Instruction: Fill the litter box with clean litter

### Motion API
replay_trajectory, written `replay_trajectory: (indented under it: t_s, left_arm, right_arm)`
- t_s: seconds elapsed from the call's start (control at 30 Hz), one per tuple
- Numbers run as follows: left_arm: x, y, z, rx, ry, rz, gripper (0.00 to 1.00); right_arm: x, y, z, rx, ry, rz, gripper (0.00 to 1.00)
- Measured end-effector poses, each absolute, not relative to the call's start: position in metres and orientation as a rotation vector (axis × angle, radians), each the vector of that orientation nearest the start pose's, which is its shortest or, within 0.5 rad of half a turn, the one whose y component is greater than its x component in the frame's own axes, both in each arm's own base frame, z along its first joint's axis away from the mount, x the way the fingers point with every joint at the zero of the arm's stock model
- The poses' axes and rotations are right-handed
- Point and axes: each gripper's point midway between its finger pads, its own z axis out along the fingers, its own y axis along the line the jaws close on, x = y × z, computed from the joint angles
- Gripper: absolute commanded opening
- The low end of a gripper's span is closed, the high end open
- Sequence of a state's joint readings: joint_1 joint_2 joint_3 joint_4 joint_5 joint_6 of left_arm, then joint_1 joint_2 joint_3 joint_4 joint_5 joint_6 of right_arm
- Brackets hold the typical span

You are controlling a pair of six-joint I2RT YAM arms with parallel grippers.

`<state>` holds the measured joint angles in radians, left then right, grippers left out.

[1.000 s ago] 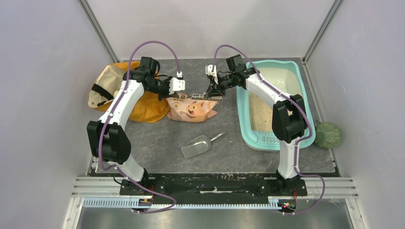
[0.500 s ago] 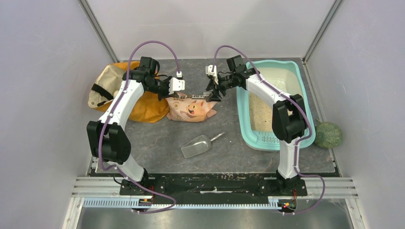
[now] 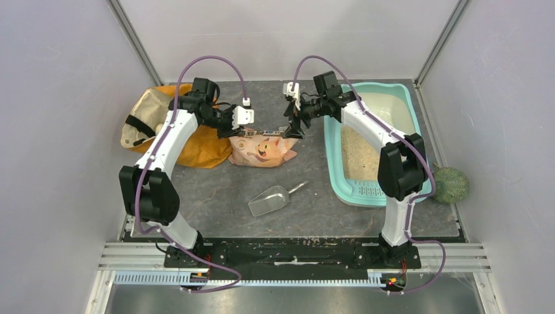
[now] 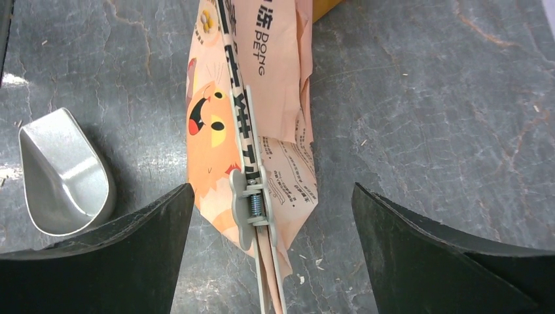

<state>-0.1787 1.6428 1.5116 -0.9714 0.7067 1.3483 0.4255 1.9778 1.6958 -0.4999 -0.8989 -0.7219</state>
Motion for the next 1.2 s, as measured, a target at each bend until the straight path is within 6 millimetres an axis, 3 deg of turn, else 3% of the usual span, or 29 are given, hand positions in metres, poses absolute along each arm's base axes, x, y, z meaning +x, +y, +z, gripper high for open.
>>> replay_trajectory:
  t_s: [0.13, 0.2, 0.43, 0.57, 0.7, 0.83, 0.93, 1.07, 1.1, 1.2]
  left_arm:
    - [0.367, -0.152, 0.194, 1.741, 1.572, -0.414, 0.62]
    - [0.369, -0.152, 0.199, 1.706, 1.584, -0.401, 0.85]
    - [0.381, -0.149, 0.234, 1.550, 1.607, -0.312, 0.88]
    - [0.383, -0.146, 0.260, 1.413, 1.648, -0.286, 0.89]
    - [0.396, -0.142, 0.301, 1.223, 1.732, -0.264, 0.89]
    - [0.426, -0.138, 0.366, 1.032, 1.751, -0.223, 0.90]
    - [0.445, -0.135, 0.392, 0.901, 1.783, -0.213, 0.90]
    - [0.464, -0.130, 0.378, 0.726, 1.919, -0.237, 0.91]
    - [0.466, -0.127, 0.365, 0.673, 1.982, -0.241, 0.91]
    - [0.467, -0.119, 0.329, 0.561, 2.128, -0.239, 0.91]
  right_arm:
    - [0.405, 0.314, 0.197, -1.457, 1.546, 0.860, 0.97]
    - [0.407, 0.314, 0.205, -1.437, 1.553, 0.850, 0.97]
    - [0.429, 0.306, 0.238, -1.302, 1.602, 0.800, 0.97]
    - [0.444, 0.289, 0.264, -1.170, 1.651, 0.765, 0.97]
    - [0.456, 0.263, 0.301, -1.001, 1.688, 0.713, 0.97]
    - [0.466, 0.224, 0.338, -0.774, 1.738, 0.674, 0.97]
    - [0.473, 0.180, 0.352, -0.582, 1.801, 0.630, 0.97]
    - [0.472, 0.106, 0.346, -0.306, 1.912, 0.487, 0.97]
    - [0.466, 0.086, 0.336, -0.235, 1.953, 0.440, 0.97]
    - [0.445, 0.054, 0.305, -0.104, 2.060, 0.350, 0.97]
